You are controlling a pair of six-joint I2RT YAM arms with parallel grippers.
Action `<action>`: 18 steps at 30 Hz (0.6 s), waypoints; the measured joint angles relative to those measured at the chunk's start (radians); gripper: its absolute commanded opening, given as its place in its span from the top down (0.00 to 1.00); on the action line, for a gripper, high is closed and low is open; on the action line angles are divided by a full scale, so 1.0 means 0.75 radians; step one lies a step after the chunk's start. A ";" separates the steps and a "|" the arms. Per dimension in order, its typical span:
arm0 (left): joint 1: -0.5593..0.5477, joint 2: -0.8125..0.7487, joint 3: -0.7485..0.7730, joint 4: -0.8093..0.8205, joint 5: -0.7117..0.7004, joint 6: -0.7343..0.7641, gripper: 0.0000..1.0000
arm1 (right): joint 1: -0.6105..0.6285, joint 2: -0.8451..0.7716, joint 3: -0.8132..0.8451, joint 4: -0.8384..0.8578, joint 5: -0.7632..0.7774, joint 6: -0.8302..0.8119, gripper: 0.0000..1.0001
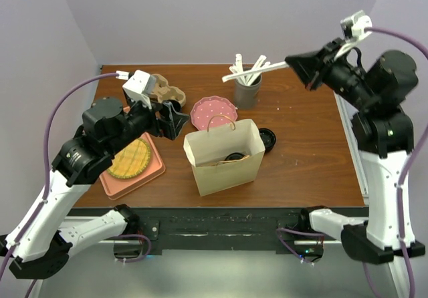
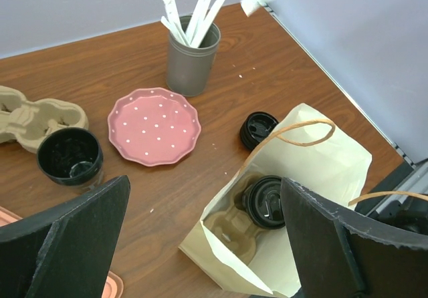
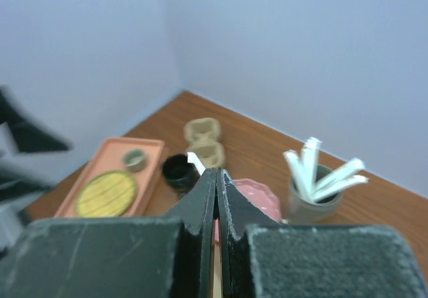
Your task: Pack the takeout coffee
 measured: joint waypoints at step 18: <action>0.000 -0.046 -0.009 -0.009 -0.143 0.036 0.00 | 0.097 -0.181 -0.047 -0.194 -0.396 -0.004 0.97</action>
